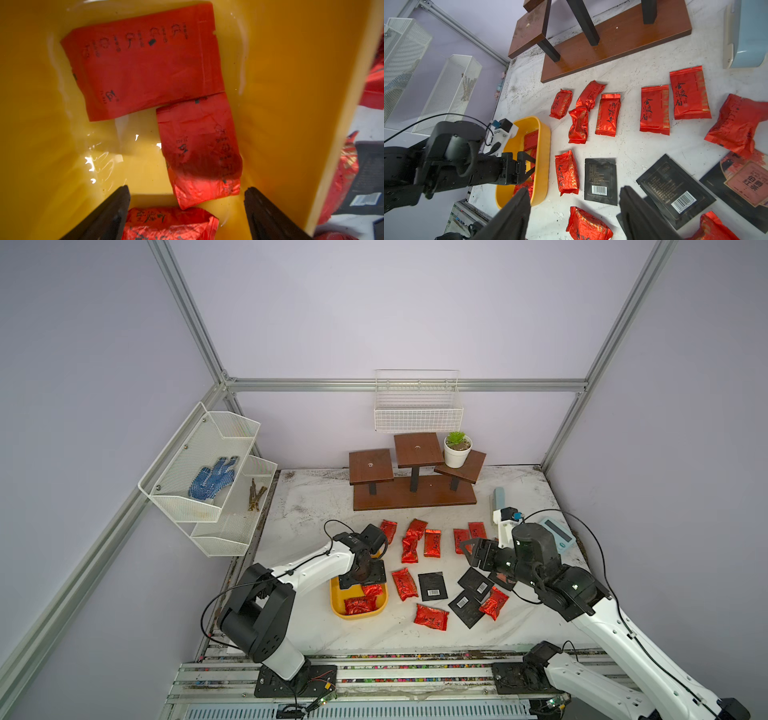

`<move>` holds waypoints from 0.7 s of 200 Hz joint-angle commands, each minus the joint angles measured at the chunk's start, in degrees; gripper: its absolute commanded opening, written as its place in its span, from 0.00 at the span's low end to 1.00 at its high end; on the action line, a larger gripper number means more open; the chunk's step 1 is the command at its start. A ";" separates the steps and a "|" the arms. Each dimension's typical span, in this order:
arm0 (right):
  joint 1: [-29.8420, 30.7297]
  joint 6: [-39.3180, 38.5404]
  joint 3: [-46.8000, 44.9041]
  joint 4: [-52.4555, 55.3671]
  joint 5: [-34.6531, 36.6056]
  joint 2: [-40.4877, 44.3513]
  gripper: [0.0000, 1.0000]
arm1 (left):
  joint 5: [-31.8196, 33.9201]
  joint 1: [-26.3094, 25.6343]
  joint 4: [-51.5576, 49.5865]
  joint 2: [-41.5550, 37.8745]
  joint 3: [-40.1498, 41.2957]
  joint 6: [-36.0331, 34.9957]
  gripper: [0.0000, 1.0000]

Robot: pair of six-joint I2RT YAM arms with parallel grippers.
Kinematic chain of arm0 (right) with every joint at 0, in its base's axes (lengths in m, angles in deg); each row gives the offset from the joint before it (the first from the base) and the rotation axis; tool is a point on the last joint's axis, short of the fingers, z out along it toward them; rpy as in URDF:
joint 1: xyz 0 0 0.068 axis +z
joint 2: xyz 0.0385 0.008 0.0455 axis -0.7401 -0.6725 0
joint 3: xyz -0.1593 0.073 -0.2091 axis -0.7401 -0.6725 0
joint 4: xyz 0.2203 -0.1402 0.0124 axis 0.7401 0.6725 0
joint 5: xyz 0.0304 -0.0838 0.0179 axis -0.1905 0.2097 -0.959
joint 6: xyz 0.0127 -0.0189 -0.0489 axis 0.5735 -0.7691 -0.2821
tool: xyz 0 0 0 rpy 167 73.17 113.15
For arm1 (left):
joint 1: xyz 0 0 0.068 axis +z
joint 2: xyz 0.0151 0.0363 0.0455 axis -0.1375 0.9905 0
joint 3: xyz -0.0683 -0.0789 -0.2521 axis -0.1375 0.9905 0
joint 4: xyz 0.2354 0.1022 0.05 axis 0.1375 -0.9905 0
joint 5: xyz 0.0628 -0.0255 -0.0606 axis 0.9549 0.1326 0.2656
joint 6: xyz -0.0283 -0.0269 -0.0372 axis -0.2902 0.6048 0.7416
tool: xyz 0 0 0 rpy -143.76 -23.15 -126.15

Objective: Take the tea bags out of the storage box
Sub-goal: Pick up the tea bag from the storage box.

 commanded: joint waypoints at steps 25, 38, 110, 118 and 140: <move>0.18 -1.53 -0.63 0.59 -0.24 1.53 0.74 | 1.20 -0.43 2.56 3.60 -1.09 -0.71 0.91; 0.22 -1.48 -0.91 0.17 -0.39 1.55 0.74 | 1.24 -0.43 3.37 4.50 -0.83 -0.52 0.91; 0.25 -1.21 -1.79 -1.70 -1.08 -0.02 0.74 | 4.51 -0.03 2.25 5.02 1.72 -1.04 0.64; 0.22 -1.21 -1.93 -1.98 -1.27 -0.21 0.74 | 4.58 0.24 2.10 4.30 2.36 -1.05 0.63; 0.18 -0.96 -2.41 -3.00 -1.97 -0.93 0.74 | 4.55 1.41 1.86 1.56 4.44 -1.22 0.57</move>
